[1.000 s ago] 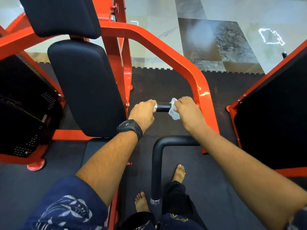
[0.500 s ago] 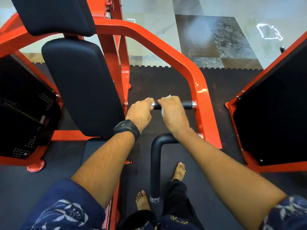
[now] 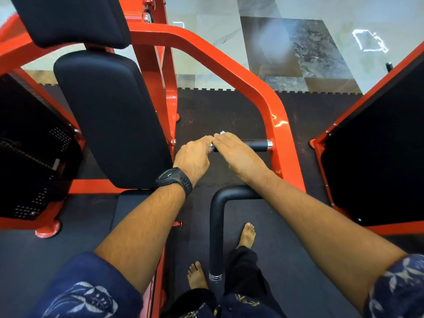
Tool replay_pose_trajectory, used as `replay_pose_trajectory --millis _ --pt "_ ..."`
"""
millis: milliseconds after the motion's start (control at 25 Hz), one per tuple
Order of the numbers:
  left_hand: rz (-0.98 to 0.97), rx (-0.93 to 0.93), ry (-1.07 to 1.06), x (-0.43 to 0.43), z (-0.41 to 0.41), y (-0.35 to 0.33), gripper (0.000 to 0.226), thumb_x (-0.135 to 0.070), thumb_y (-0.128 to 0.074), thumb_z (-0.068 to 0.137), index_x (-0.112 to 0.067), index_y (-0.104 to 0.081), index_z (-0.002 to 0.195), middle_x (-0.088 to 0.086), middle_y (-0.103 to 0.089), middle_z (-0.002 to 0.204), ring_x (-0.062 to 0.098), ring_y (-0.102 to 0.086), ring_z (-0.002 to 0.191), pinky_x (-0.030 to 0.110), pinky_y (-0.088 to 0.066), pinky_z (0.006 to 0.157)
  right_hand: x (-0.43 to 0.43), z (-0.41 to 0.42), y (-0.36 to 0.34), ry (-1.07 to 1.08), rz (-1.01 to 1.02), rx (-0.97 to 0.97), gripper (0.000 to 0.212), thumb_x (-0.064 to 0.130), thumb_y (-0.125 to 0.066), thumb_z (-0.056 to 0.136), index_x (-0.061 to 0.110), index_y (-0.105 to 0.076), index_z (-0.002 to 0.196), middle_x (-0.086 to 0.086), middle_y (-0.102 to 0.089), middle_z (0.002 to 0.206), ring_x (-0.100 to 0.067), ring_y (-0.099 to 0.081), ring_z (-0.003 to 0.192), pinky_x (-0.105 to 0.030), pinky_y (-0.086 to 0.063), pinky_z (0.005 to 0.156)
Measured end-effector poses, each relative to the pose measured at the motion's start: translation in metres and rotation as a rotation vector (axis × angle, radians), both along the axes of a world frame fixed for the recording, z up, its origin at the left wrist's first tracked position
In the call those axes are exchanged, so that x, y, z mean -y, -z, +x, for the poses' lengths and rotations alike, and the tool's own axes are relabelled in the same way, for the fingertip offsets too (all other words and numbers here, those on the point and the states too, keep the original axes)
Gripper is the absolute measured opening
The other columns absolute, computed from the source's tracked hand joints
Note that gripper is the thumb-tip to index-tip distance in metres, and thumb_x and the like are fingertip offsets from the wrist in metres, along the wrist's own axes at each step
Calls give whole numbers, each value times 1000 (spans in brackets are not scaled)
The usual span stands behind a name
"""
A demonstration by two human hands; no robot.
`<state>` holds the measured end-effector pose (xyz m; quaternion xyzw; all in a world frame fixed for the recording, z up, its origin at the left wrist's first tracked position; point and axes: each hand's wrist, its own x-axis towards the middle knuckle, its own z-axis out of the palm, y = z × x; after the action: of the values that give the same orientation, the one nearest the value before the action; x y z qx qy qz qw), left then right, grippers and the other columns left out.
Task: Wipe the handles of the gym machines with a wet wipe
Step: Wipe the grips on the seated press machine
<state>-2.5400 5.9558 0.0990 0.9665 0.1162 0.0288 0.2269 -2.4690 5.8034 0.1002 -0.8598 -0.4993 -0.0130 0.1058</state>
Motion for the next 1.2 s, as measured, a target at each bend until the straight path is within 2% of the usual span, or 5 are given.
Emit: replay_pose_trajectory --millis 200,360,560,920,1200 --pt "72 -24 13 1 1 -3 3 -15 -47 102 -18 -49 100 5 -62 98 34 -62 86 38 -40 67 -4 7 -23 298 -107 -109 17 4 -53 88 18 -47 81 3 -44 76 -24 -48 80 -35 -36 61" --pt "86 -32 10 3 1 -5 6 -15 -47 102 -15 -52 105 5 -64 102 34 -63 88 41 -44 70 -5 3 -19 148 -128 -36 7 14 -50 98 12 -57 102 -6 -57 95 -24 -51 101 -35 -38 67" --pt "73 -26 -8 2 1 -3 3 -17 -47 102 -18 -49 101 4 -63 99 34 -62 86 38 -40 67 38 17 -11 434 -83 6 26 -10 -61 76 13 -49 78 -5 -50 75 -28 -52 84 -37 -37 59" --pt "106 8 -1 3 2 2 3 -17 -48 101 -18 -50 103 2 -61 98 31 -62 84 37 -37 65 13 -13 13 366 -170 198 42 -9 -41 81 -2 -52 121 -23 -53 122 -42 -51 121 -42 -49 94" --pt "82 10 -4 1 2 4 5 -16 -47 101 -19 -50 104 2 -61 100 33 -63 87 36 -37 65 26 0 -5 476 -126 138 35 -11 -57 75 8 -59 104 -10 -60 104 -31 -57 108 -35 -46 91"
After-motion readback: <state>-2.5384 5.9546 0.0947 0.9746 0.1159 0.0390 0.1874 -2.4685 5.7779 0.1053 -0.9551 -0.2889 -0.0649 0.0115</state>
